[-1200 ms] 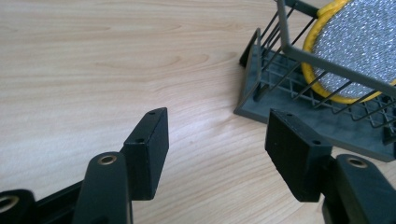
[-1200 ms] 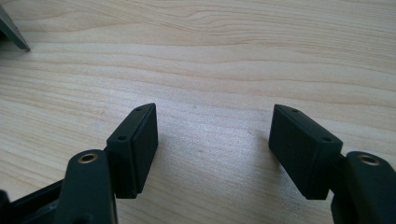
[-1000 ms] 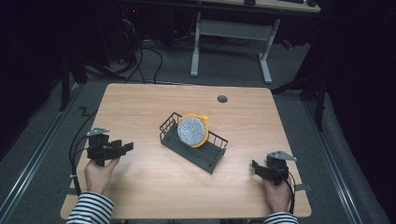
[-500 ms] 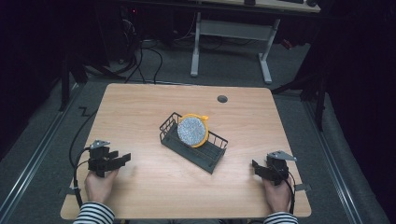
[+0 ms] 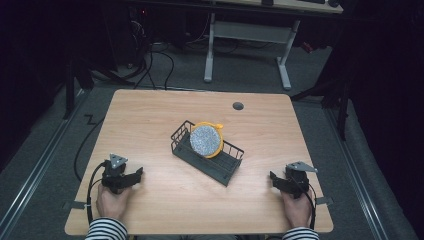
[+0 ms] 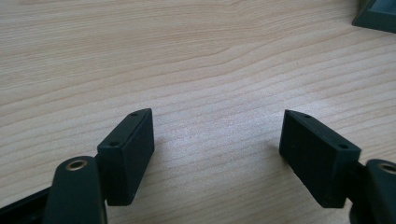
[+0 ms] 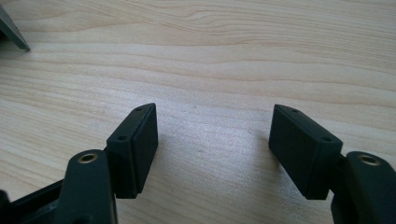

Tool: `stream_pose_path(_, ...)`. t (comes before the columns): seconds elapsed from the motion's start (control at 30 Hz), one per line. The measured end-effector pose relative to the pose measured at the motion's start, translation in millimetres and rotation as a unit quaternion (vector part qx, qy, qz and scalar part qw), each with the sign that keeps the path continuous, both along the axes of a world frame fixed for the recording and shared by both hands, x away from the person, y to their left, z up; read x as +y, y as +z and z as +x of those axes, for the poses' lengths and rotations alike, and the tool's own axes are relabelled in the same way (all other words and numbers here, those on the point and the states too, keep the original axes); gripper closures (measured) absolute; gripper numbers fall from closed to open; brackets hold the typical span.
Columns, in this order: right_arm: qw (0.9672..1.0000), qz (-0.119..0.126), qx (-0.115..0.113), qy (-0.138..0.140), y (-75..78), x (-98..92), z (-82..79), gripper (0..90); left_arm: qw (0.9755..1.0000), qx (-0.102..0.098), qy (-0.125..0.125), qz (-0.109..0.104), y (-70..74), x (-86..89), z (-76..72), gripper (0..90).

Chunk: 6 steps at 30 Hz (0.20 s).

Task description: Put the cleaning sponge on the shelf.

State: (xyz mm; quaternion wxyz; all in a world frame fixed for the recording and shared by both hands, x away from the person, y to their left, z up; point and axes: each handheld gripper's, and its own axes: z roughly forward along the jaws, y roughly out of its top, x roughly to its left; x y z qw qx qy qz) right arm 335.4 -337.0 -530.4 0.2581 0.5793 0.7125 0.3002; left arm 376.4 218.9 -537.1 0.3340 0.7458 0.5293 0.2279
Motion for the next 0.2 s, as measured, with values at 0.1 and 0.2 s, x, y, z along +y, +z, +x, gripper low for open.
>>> stream_pose_path(0.1, 1.0, 0.0, 0.0, 0.0, 0.0, 0.1, 0.0, 32.9, 1.0, 0.001, 0.002, -0.001, 0.0, 0.2, 0.1, 26.2)
stream_pose_path(0.2, 1.0, 0.0, 0.0, 0.0, 0.0, 0.1, 0.0, 32.9, 1.0, 0.001, 0.001, -0.001, 0.0, 0.4, 0.1, 26.0)
